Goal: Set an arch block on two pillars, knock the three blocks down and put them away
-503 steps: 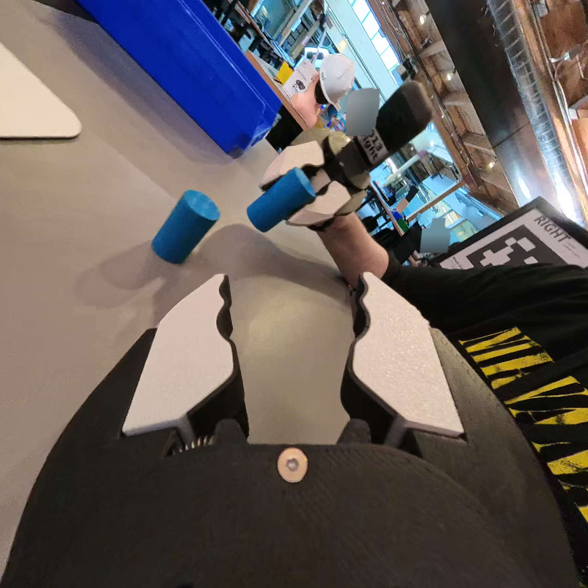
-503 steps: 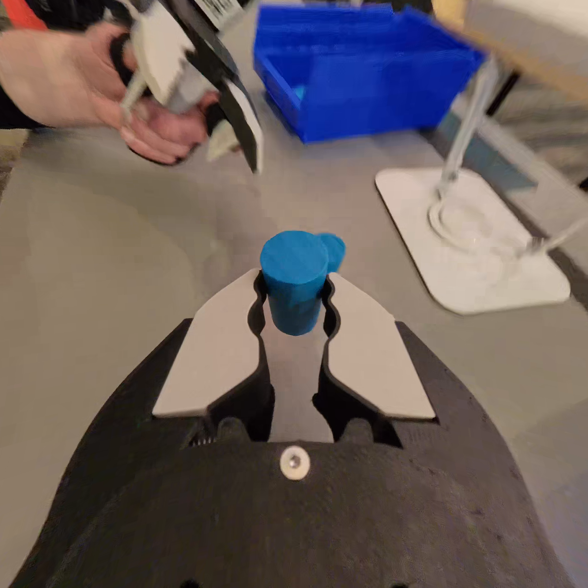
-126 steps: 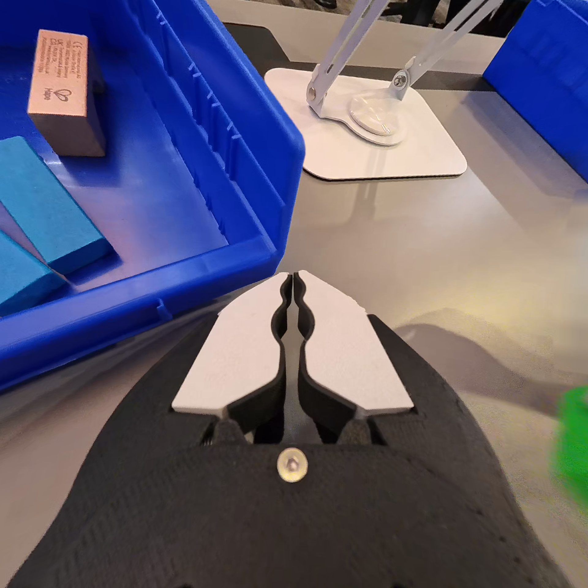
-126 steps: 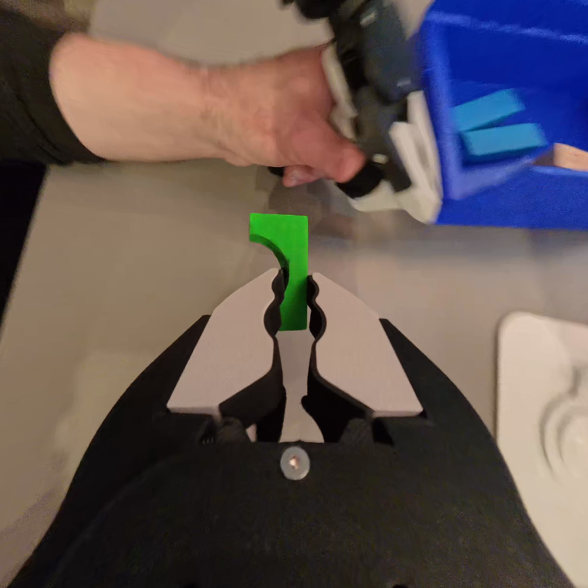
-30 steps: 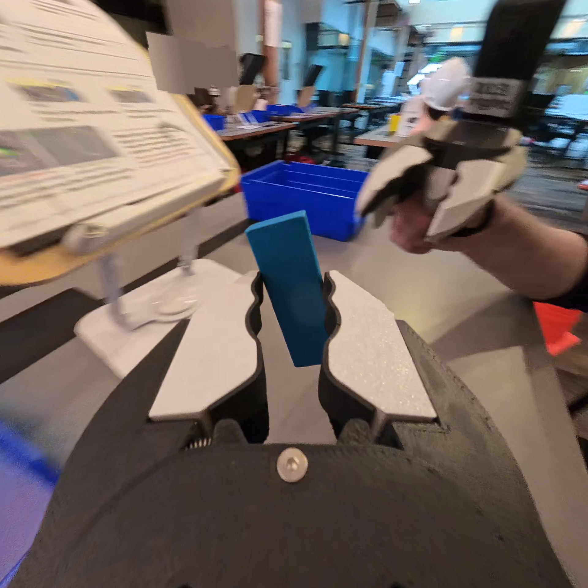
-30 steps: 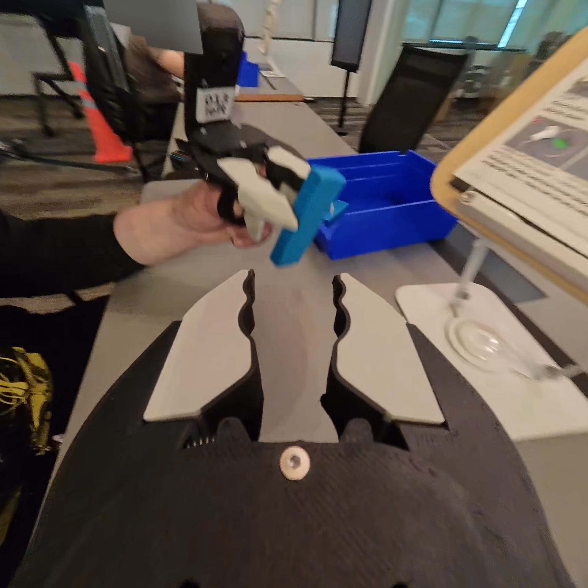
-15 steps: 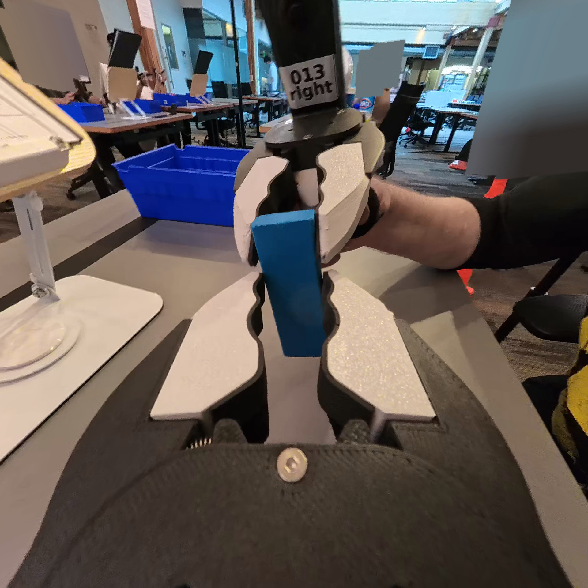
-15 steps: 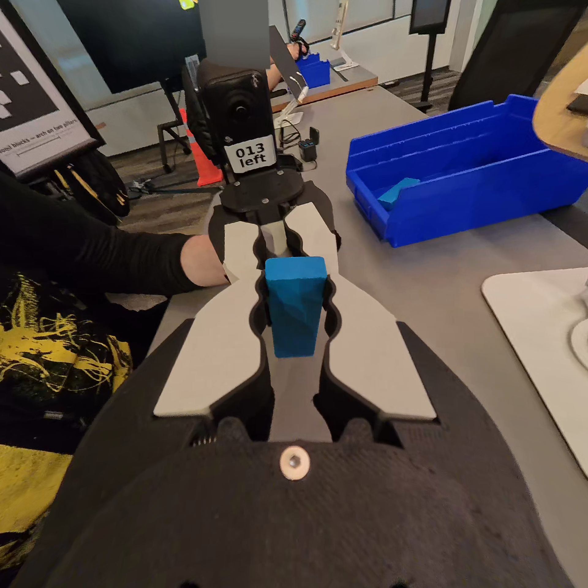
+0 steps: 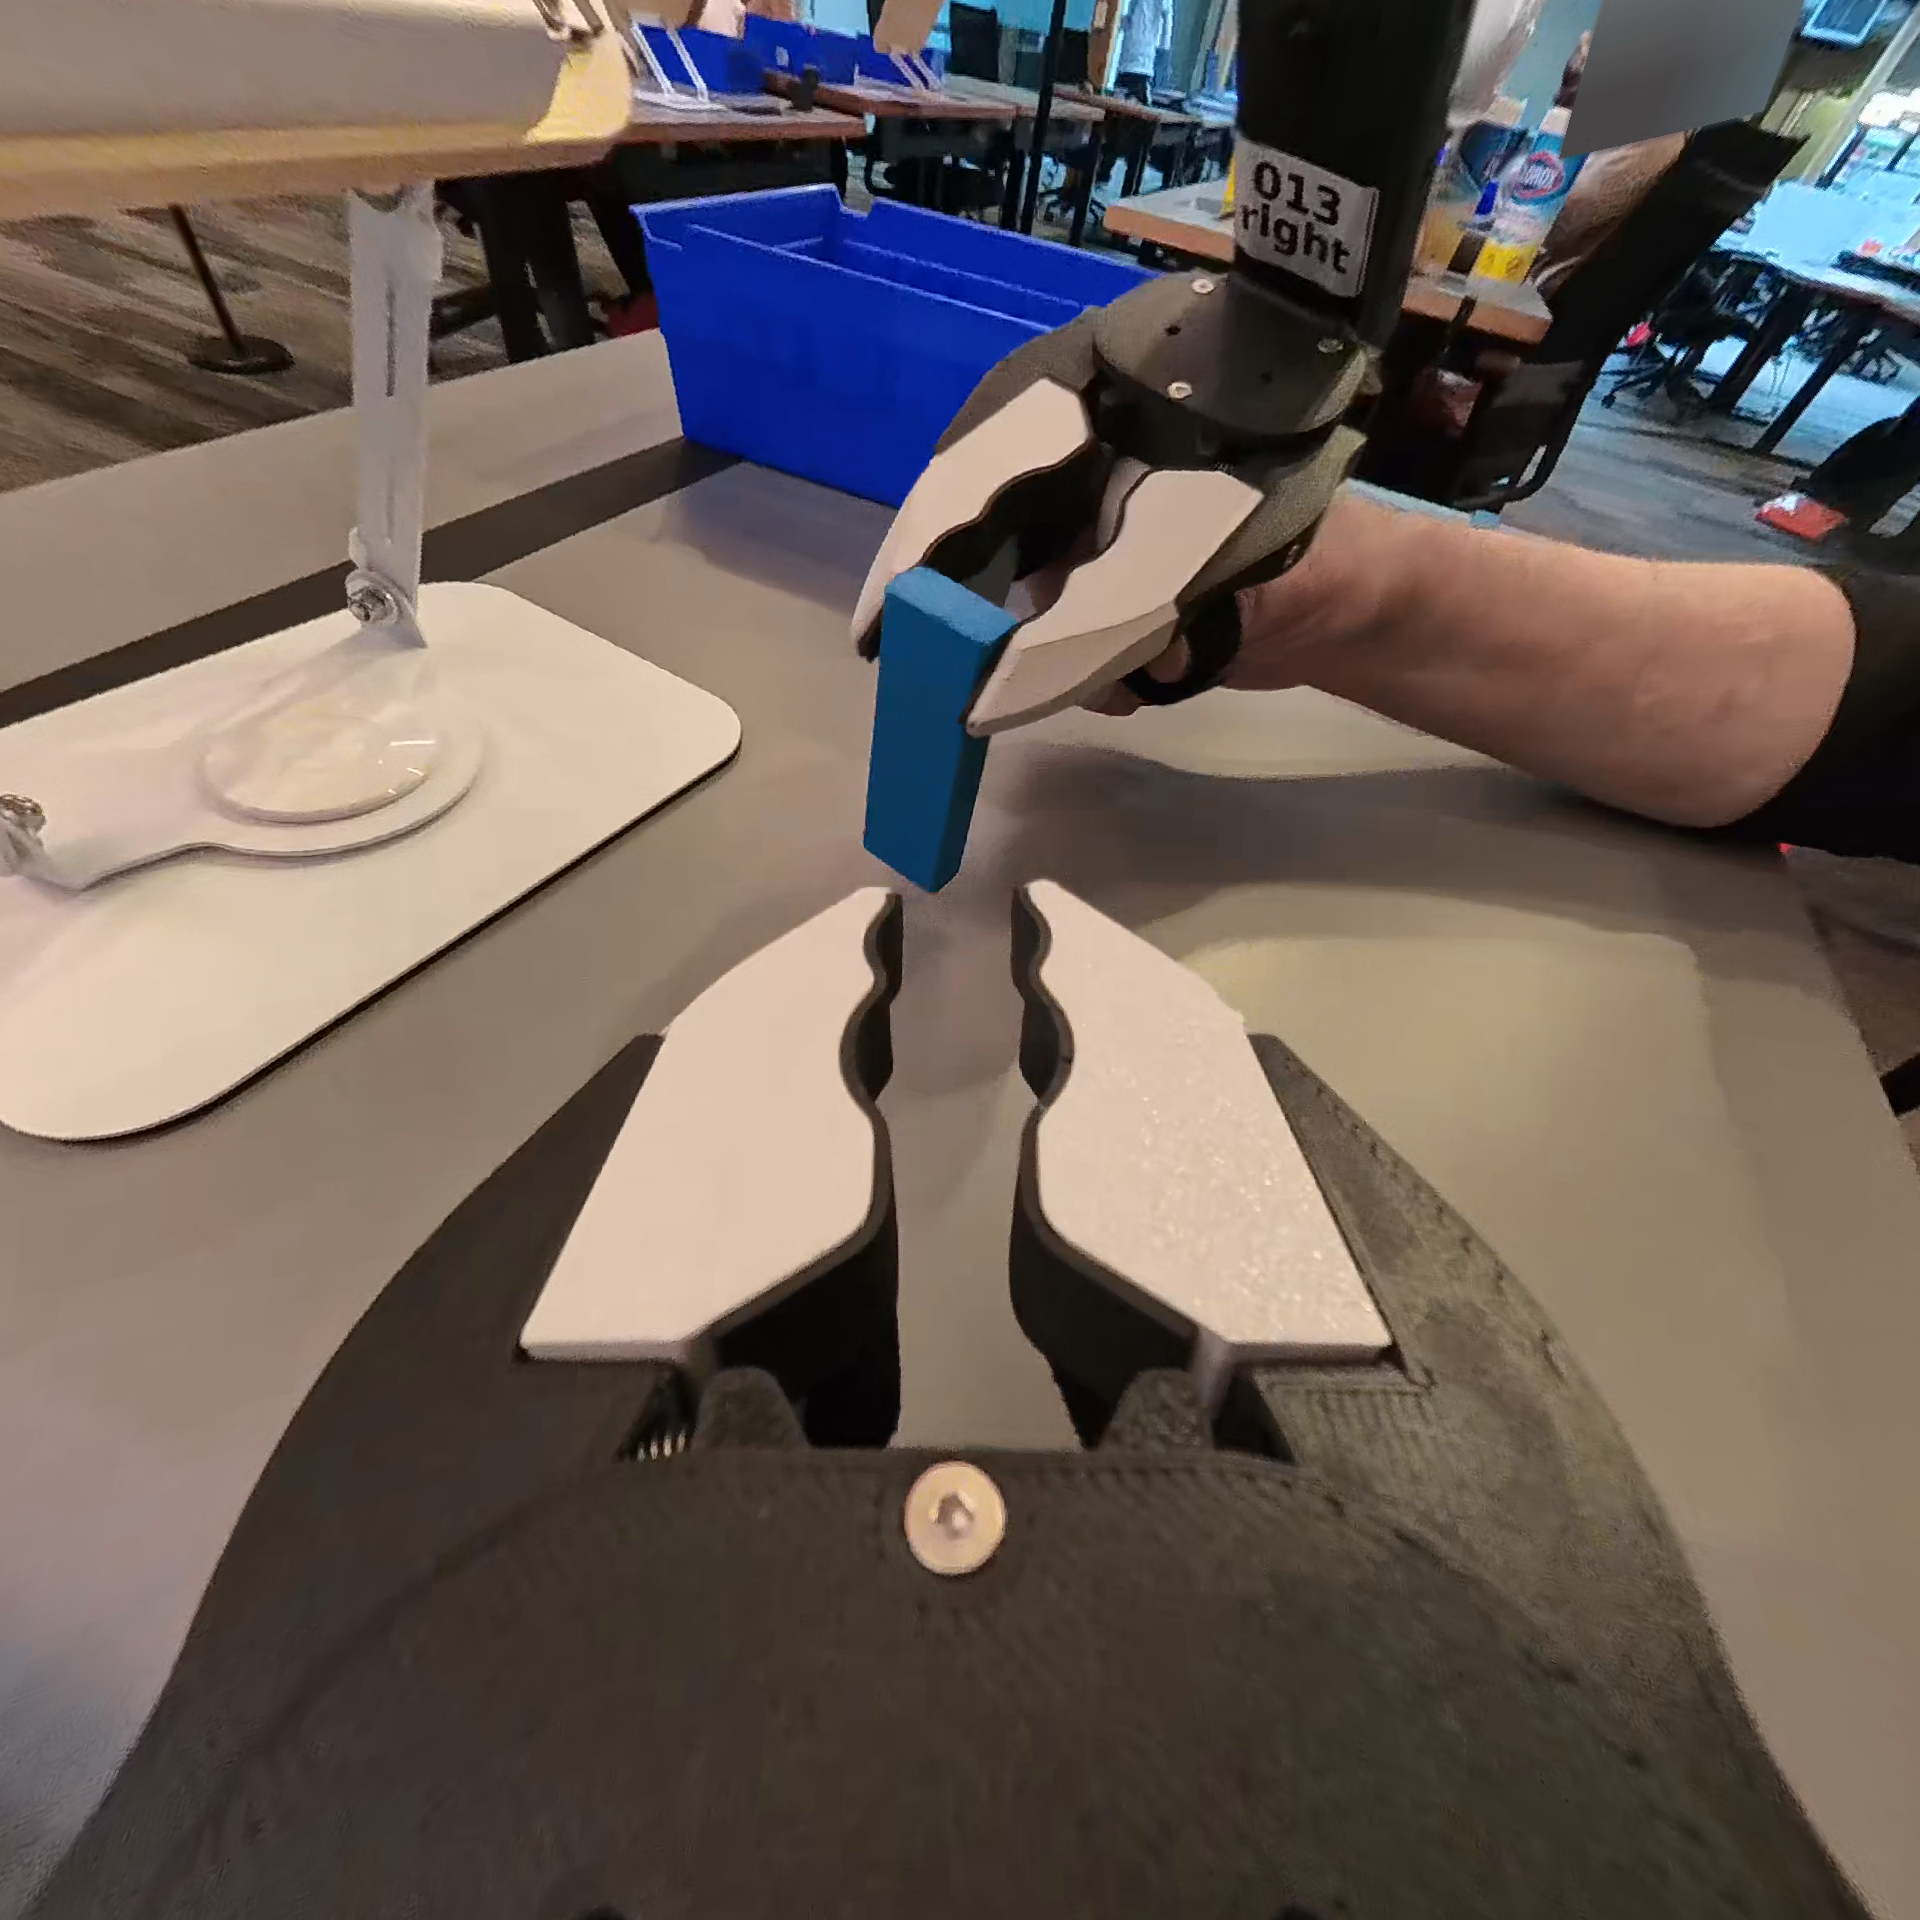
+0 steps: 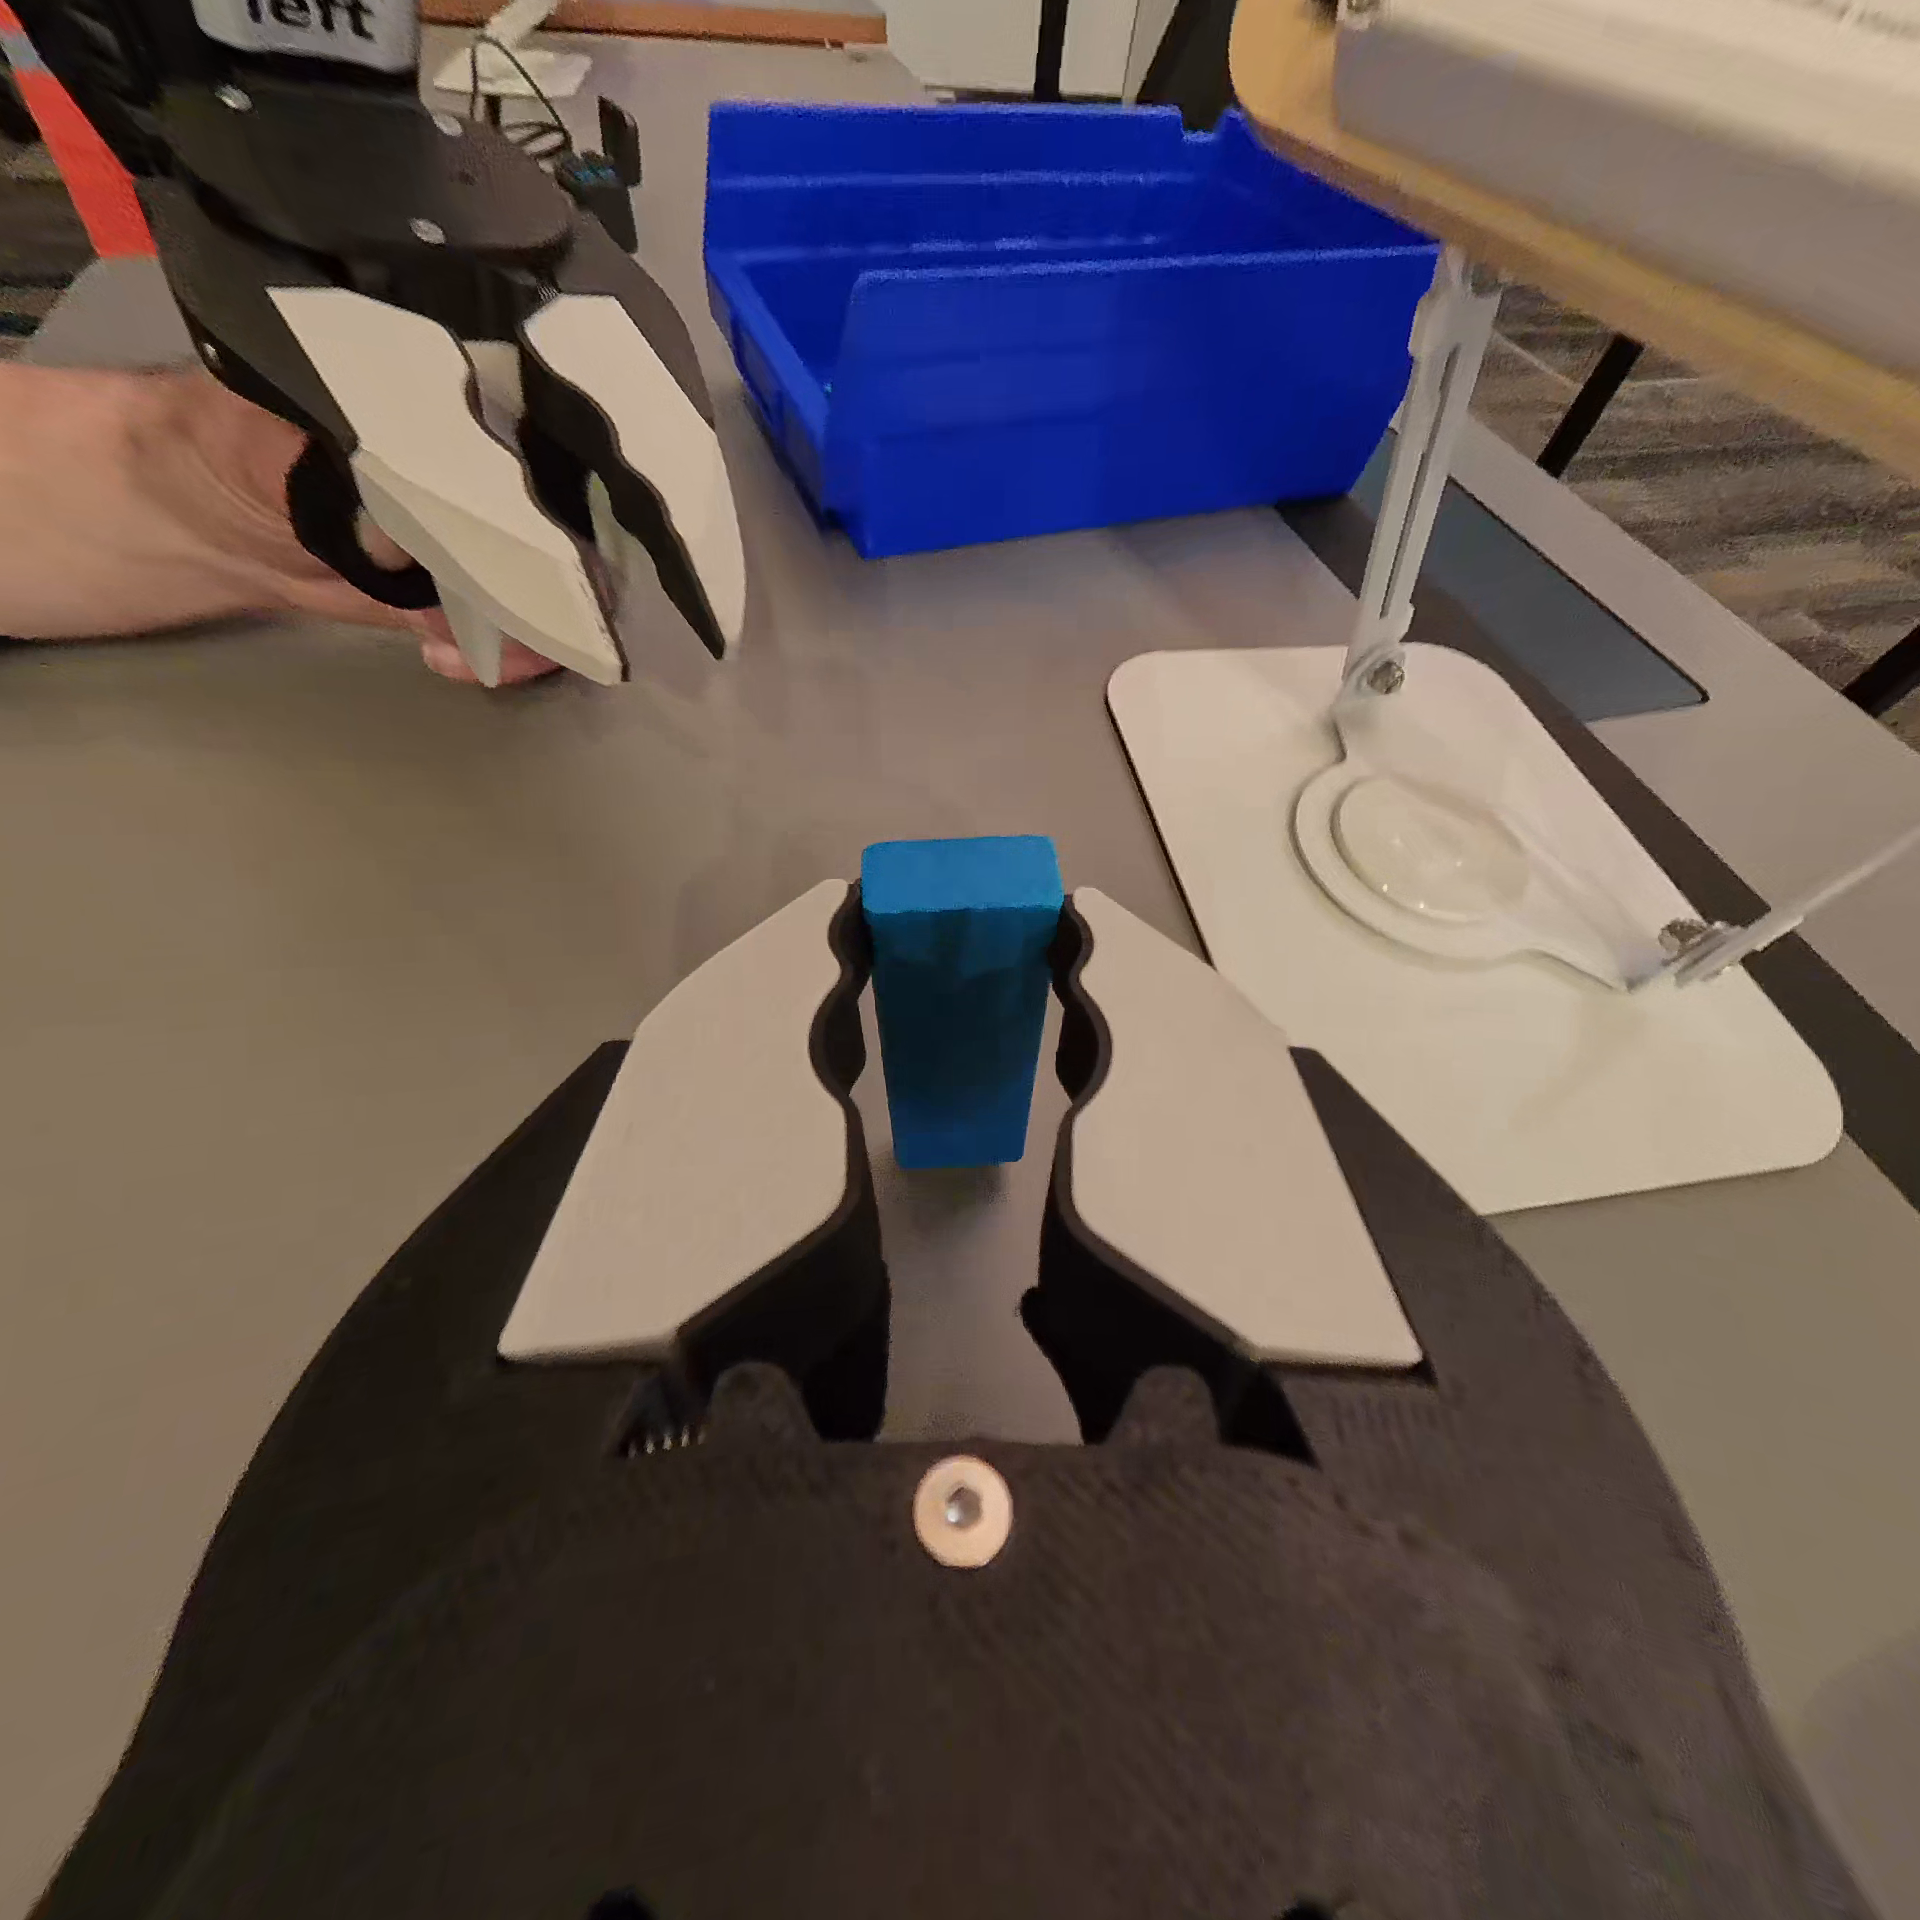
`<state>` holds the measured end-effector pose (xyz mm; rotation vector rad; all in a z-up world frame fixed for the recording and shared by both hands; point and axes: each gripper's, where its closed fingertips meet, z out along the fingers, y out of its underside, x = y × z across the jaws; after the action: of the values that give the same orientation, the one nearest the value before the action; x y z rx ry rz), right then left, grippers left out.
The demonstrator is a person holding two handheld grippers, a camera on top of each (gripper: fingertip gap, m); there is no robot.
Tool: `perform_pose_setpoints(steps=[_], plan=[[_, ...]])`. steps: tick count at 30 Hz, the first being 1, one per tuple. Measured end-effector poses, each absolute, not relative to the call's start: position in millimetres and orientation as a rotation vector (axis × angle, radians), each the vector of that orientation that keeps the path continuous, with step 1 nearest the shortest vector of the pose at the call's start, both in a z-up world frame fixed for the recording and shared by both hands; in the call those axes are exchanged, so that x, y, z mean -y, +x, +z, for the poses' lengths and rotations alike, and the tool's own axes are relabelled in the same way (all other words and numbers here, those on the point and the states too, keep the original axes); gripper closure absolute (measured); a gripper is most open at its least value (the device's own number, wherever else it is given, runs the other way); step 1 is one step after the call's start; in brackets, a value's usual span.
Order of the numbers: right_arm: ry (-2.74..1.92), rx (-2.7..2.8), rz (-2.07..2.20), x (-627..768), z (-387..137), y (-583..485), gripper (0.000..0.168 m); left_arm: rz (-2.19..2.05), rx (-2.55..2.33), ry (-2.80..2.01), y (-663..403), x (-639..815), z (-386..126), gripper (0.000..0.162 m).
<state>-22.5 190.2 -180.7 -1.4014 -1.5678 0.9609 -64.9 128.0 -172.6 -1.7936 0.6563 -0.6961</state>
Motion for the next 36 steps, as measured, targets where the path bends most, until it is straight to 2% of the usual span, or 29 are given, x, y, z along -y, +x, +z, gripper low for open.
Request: perform_pose_setpoints(steps=[13, 20, 25, 27, 30, 33, 36], plan=[[-1.440, 1.539, 1.010, -194.4, -189.4, -13.7, 0.134, -0.673, -0.686, -1.830, -61.2, -129.2, -183.0, 0.142], [-1.464, 1.547, 1.022, -194.7, -194.2, -13.0, 0.122, -0.669, -0.702, -1.825, -59.9, -128.6, -183.0, 0.141], [-1.419, 1.520, 1.055, -192.0, -182.0, -8.8, 0.111, -0.626, -0.657, -1.802, -72.8, -128.6, -165.5, 0.131], [-1.411, 1.502, 1.056, -194.3, -178.9, -4.1, 0.112, -0.475, -0.526, -1.861, -109.4, -133.6, -150.8, 0.116], [-1.403, 1.473, 1.061, -197.2, -176.5, 4.4, 0.114, -0.169, -0.257, -1.994, -200.9, -134.4, -130.9, 0.112], [-1.408, 1.469, 1.047, -200.2, -177.1, 8.3, 0.116, 0.021, -0.127, -2.268, -278.9, -130.2, -144.9, 0.094], [-1.417, 1.461, 1.046, -202.2, -176.3, 9.3, 0.117, 0.097, 0.088, -2.542, -343.6, -128.2, -177.4, 0.099]])
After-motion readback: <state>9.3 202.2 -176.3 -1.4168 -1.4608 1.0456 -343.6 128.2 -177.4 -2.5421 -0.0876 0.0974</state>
